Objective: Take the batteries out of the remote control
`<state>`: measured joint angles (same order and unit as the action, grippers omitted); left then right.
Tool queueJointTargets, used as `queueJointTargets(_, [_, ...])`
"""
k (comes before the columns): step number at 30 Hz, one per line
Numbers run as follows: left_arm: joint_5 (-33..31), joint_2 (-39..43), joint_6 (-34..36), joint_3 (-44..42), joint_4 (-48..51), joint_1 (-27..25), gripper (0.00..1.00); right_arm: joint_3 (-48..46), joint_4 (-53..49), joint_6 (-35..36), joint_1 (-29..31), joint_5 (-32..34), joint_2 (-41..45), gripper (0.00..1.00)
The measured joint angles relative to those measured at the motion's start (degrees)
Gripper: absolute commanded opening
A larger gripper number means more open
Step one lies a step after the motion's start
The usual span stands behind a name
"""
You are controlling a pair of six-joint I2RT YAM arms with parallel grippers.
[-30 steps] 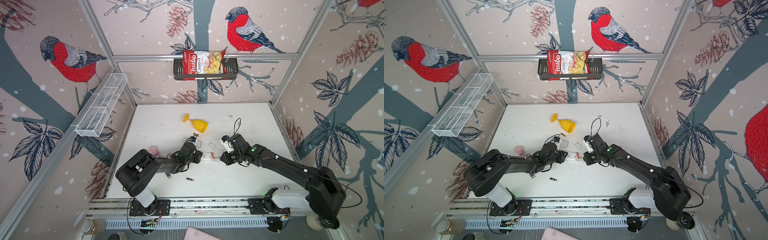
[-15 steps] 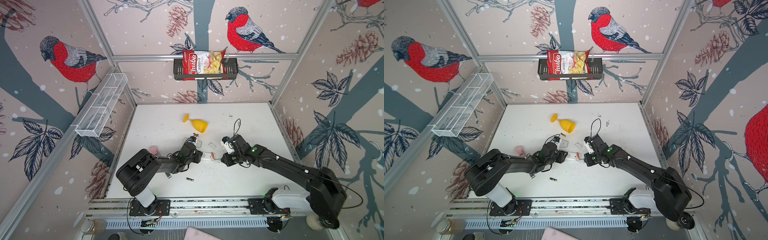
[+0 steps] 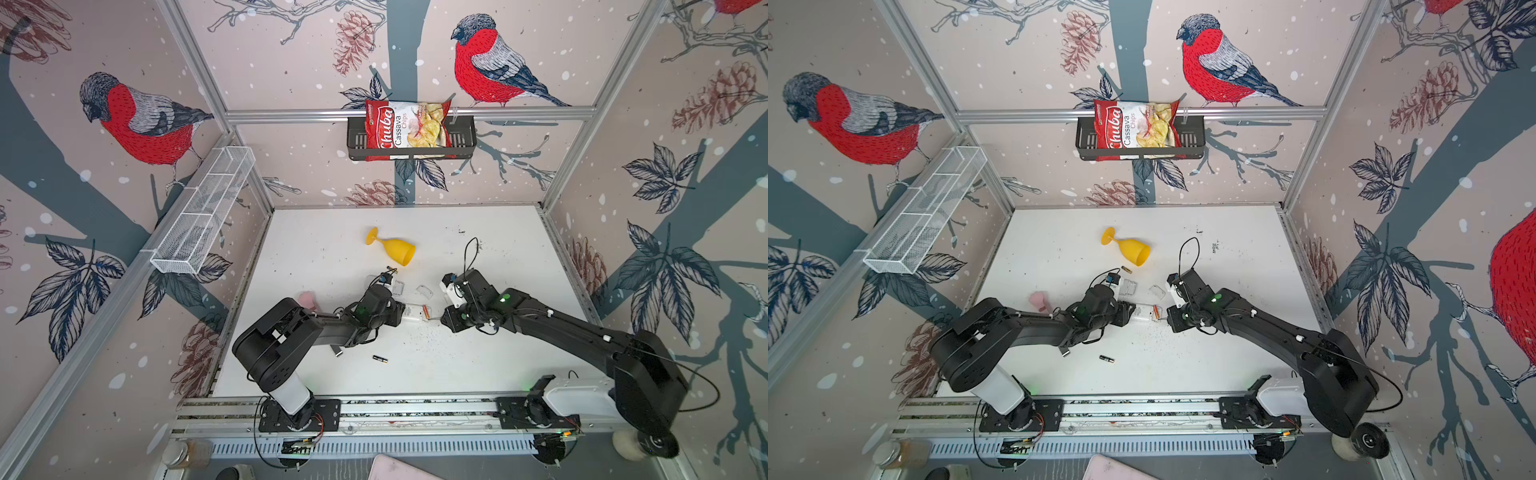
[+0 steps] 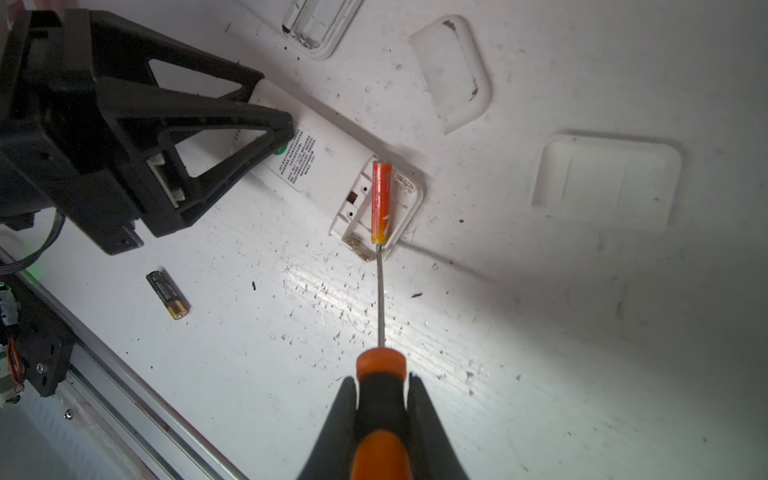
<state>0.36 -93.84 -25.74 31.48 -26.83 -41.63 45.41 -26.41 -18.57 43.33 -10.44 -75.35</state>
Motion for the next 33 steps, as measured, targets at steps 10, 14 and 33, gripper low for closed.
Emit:
queueJointTargets(10, [-0.02,0.07,-0.37,-0.07,0.02,0.0,0.51,0.94,-0.15,0.02,-0.22,-0.09,-1.07,0.0])
queueJointTargets(14, [0.0,0.07,-0.37,-0.07,0.02,0.0,0.51,1.05,-0.15,0.07,-0.28,-0.2,-1.31,0.0])
queueJointTargets(33, [0.02,0.22,-0.63,-0.15,0.15,0.0,0.51,3.67,0.94,0.66,-1.42,2.51,-2.91,0.0])
